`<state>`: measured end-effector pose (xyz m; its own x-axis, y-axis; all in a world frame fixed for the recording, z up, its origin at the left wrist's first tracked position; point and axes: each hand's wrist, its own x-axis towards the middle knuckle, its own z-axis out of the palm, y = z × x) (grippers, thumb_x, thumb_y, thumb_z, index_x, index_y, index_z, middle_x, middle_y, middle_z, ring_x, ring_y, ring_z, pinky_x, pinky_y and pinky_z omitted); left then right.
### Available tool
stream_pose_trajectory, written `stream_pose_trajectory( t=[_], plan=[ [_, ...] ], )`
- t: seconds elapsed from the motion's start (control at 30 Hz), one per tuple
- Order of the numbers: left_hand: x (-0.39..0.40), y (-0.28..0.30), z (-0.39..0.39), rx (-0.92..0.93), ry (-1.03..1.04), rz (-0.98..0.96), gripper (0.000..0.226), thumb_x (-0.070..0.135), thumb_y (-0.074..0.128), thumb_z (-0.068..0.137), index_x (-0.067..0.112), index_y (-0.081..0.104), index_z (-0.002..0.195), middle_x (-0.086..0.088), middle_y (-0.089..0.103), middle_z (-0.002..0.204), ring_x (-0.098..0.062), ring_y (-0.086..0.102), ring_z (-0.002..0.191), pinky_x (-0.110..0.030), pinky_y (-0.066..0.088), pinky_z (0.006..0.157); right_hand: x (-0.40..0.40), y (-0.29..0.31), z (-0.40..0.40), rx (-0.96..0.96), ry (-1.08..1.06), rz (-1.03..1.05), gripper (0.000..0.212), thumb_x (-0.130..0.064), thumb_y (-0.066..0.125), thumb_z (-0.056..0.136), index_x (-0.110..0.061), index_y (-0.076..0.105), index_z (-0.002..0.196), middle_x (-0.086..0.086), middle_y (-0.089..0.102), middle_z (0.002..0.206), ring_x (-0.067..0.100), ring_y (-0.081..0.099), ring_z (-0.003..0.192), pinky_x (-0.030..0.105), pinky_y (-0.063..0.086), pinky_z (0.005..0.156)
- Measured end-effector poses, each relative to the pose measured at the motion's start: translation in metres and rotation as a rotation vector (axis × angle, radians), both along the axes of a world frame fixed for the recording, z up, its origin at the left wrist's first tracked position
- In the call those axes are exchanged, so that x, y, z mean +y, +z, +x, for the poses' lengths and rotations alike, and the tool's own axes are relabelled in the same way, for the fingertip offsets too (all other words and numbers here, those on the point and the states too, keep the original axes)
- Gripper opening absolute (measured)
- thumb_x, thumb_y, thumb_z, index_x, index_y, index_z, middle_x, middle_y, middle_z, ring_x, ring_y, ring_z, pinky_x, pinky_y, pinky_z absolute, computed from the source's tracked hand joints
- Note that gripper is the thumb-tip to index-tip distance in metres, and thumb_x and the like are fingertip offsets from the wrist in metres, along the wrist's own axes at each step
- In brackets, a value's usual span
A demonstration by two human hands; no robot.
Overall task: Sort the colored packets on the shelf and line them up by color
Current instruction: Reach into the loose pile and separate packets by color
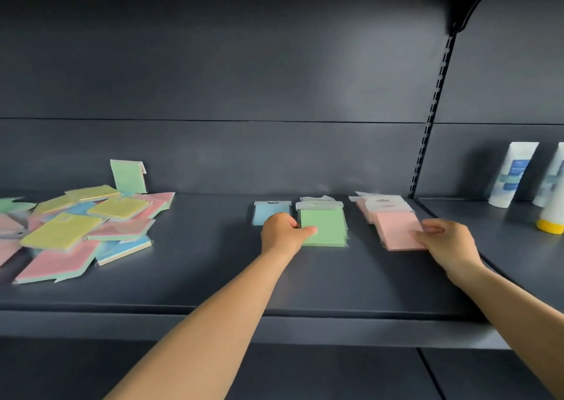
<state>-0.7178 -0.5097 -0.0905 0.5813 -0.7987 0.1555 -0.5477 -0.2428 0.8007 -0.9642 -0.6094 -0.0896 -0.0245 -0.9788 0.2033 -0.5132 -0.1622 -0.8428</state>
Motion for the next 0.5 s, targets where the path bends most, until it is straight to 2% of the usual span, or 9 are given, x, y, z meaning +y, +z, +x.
stream_pose_trajectory(
  t=[0.1,0.17,0.23,0.27,0.33,0.4,0.43,0.5],
  plan=[
    [0.008,0.013,0.008,-0.014,-0.036,0.071,0.060,0.039,0.068,0.079,0.018,0.020,0.049,0.002,0.021,0.048,-0.016,0.021,0.046,-0.027,0.014,0.046,0.004,0.007,0.003,0.125,-0.042,-0.032,0.043,-0.013,0.069,0.082,-0.004,0.059,0.123,0.015,0.062,0.118,0.032,0.057,0.108,0.033,0.041,0.088],
    [0.016,0.024,0.024,0.003,-0.064,0.064,0.055,0.040,0.067,0.081,0.016,0.027,0.050,0.001,0.027,0.052,-0.016,0.027,0.050,-0.026,0.019,0.050,0.009,0.014,0.011,0.224,-0.039,-0.109,0.044,-0.013,0.070,0.080,-0.003,0.060,0.121,0.019,0.059,0.119,0.035,0.055,0.109,0.037,0.040,0.093],
    [0.031,0.034,0.048,-0.045,-0.080,0.055,0.035,0.040,0.066,0.081,0.017,0.045,0.063,0.002,0.039,0.066,-0.017,0.036,0.063,-0.025,0.028,0.060,0.020,0.025,0.029,0.288,-0.007,-0.195,0.039,-0.015,0.069,0.081,-0.003,0.061,0.117,0.019,0.059,0.115,0.036,0.053,0.108,0.039,0.040,0.094],
    [0.041,0.040,0.062,-0.090,-0.091,0.070,0.028,0.040,0.065,0.081,0.020,0.048,0.070,0.002,0.040,0.072,-0.017,0.037,0.066,-0.025,0.029,0.064,0.027,0.031,0.041,0.313,0.018,-0.233,0.037,-0.017,0.069,0.082,-0.004,0.062,0.116,0.018,0.059,0.114,0.036,0.052,0.108,0.039,0.040,0.094],
    [0.063,0.048,0.093,-0.222,-0.116,0.115,0.029,0.039,0.064,0.081,0.024,0.042,0.071,0.000,0.041,0.078,-0.018,0.036,0.070,-0.027,0.028,0.064,0.044,0.045,0.072,0.362,0.088,-0.284,0.038,-0.025,0.069,0.082,-0.007,0.063,0.116,0.015,0.058,0.116,0.034,0.052,0.111,0.038,0.040,0.094],
    [0.089,0.058,0.128,-0.329,-0.115,0.152,0.024,0.039,0.064,0.082,0.024,0.046,0.077,-0.003,0.045,0.087,-0.020,0.042,0.080,-0.030,0.036,0.068,0.066,0.058,0.111,0.448,0.152,-0.311,0.041,-0.030,0.069,0.083,-0.010,0.062,0.118,0.013,0.056,0.121,0.033,0.048,0.116,0.036,0.038,0.096],
    [0.103,0.062,0.146,-0.371,-0.112,0.172,0.021,0.040,0.063,0.083,0.021,0.053,0.086,-0.003,0.051,0.094,-0.021,0.047,0.088,-0.031,0.041,0.076,0.078,0.064,0.132,0.491,0.182,-0.332,0.042,-0.032,0.069,0.083,-0.011,0.062,0.119,0.012,0.056,0.122,0.034,0.047,0.117,0.035,0.036,0.096],
    [0.133,0.070,0.183,-0.462,-0.099,0.211,0.035,0.041,0.063,0.084,0.015,0.059,0.107,-0.001,0.056,0.112,-0.021,0.051,0.107,-0.031,0.042,0.087,0.104,0.073,0.177,0.548,0.262,-0.378,0.044,-0.035,0.068,0.083,-0.012,0.061,0.120,0.012,0.055,0.123,0.034,0.044,0.118,0.033,0.034,0.097]
  ],
)
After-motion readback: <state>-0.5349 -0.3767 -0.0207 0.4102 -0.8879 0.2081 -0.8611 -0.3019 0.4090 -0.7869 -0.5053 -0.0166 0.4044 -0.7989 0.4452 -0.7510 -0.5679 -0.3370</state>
